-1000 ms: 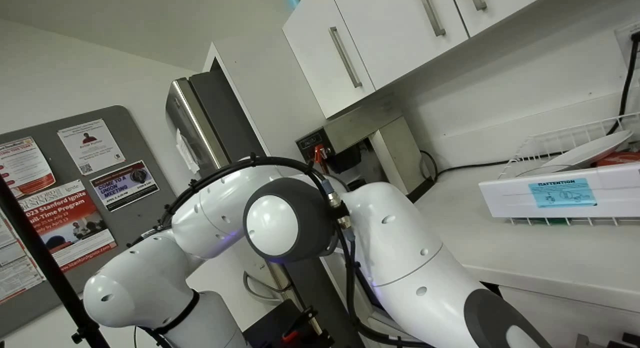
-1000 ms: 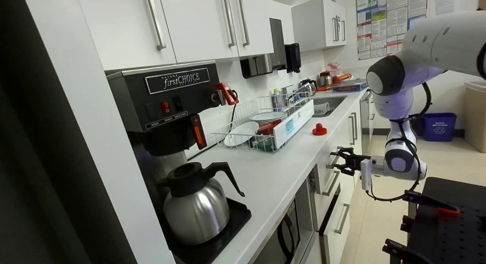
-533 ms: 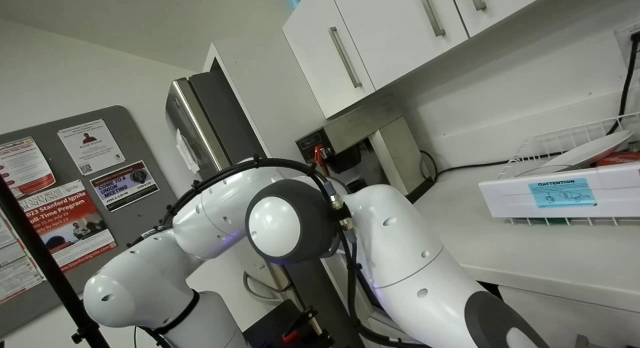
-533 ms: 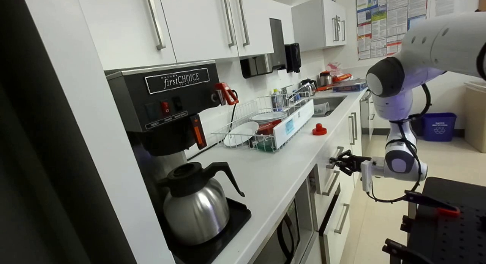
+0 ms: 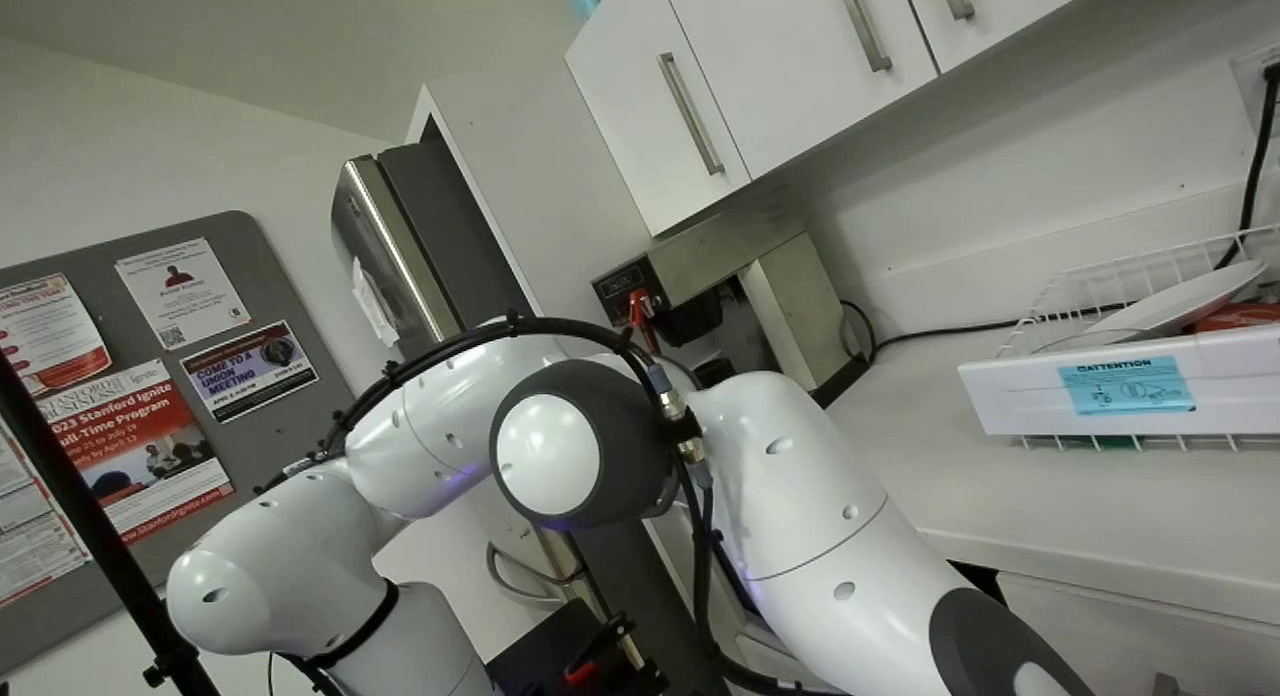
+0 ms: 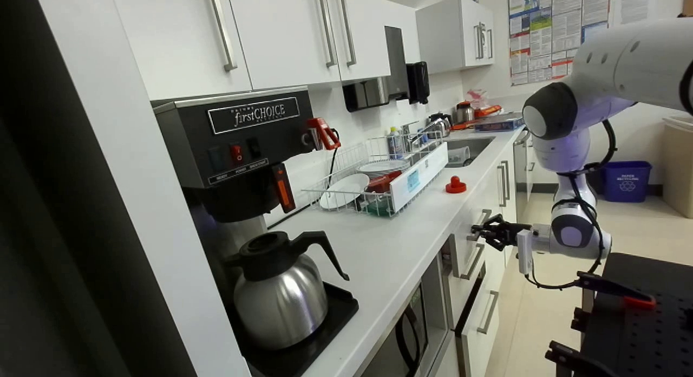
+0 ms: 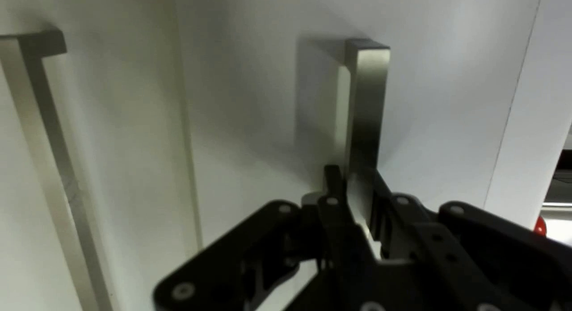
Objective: Close the top left drawer
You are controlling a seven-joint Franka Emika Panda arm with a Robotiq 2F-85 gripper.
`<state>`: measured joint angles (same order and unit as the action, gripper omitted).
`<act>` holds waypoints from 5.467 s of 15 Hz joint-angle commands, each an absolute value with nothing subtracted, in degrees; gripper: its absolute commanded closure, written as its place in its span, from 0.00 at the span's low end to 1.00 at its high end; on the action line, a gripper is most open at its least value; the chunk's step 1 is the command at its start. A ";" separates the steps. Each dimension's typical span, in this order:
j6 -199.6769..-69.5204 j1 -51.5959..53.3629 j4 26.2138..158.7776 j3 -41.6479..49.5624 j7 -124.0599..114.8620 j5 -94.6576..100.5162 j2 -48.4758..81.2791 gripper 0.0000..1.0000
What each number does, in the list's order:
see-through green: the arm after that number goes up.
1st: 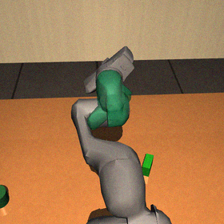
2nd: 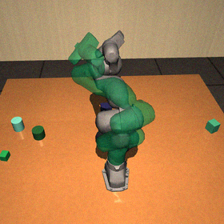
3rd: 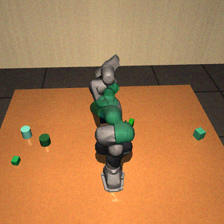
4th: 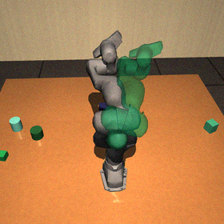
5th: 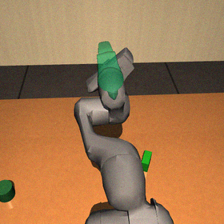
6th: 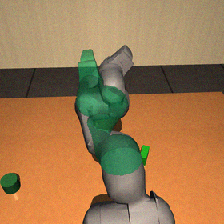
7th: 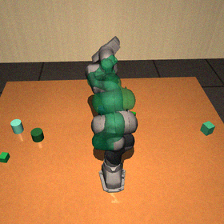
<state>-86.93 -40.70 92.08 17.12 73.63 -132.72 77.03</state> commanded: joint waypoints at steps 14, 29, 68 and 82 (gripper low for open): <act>-74.13 -50.76 91.96 23.90 74.17 -124.99 83.16 0.96; -69.44 -63.75 93.54 26.27 78.11 -115.96 83.61 0.96; -106.73 -25.65 136.06 54.18 97.96 -89.51 30.80 0.00; -122.91 -19.25 130.87 46.71 95.27 -71.48 15.80 0.00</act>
